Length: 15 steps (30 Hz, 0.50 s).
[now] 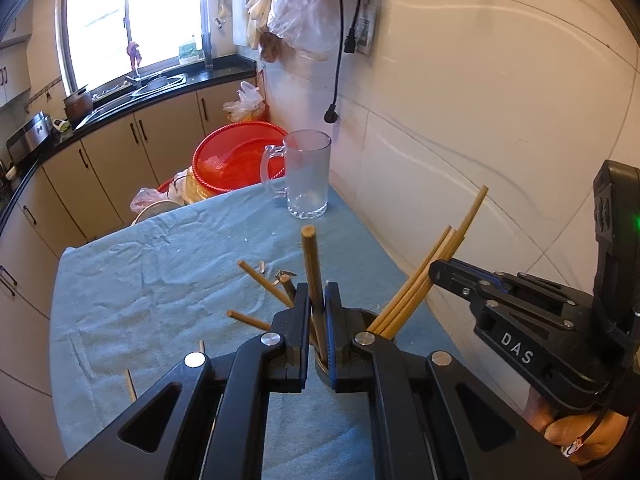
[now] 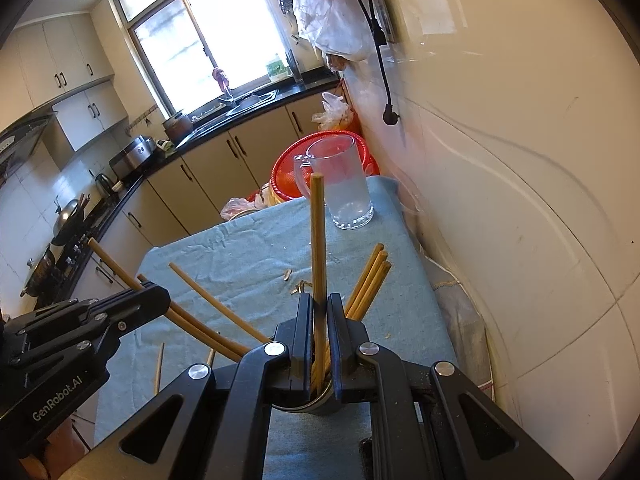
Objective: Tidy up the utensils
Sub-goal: 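Lower the chopstick into the black holder and open the right gripper, then move the open right gripper back toward the chopsticks on the towel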
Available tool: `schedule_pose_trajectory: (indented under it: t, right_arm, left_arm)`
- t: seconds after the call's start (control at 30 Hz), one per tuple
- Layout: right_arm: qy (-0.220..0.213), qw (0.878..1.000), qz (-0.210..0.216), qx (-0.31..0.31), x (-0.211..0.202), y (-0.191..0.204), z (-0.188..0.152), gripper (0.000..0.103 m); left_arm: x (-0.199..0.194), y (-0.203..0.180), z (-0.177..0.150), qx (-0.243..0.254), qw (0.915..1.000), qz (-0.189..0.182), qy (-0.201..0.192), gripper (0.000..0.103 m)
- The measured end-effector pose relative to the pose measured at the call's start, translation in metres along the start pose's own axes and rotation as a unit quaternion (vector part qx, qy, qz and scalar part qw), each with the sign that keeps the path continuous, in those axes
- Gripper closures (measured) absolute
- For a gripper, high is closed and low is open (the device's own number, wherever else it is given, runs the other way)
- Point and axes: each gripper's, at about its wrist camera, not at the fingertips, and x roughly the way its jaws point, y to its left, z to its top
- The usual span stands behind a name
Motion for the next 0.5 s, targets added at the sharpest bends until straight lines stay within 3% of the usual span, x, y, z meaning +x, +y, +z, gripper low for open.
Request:
schedule_pose_trajectory:
  t: [0.07,0.17,0.33,0.4,0.5]
  right_arm:
    - [0.000,1.000,-0.003,-0.002,0.001,0.000,0.001,0.090]
    - [-0.004,1.000,0.000,0.002,-0.001,0.000,0.006,0.074]
    - [-0.021,1.000,-0.005,0.009,-0.012,-0.003,0.012,0.068]
    - [-0.035,0.999,-0.011,0.012,-0.022,-0.004,0.016,0.050]
    - [-0.064,0.997,-0.028,0.021,-0.039,-0.009,0.020,0.026]
  left_arm:
    - [0.000,0.003,0.000,-0.006,1.0000,0.001,0.000,0.095]
    - [-0.005,0.005,0.001,-0.012,0.9999,0.003,-0.007,0.074]
    - [-0.011,0.007,0.004,-0.021,0.9997,0.005,-0.012,0.062]
    - [-0.018,0.010,0.005,-0.031,0.9993,0.006,-0.019,0.058]
    - [-0.032,0.018,0.010,-0.048,0.9979,0.018,-0.040,0.039]
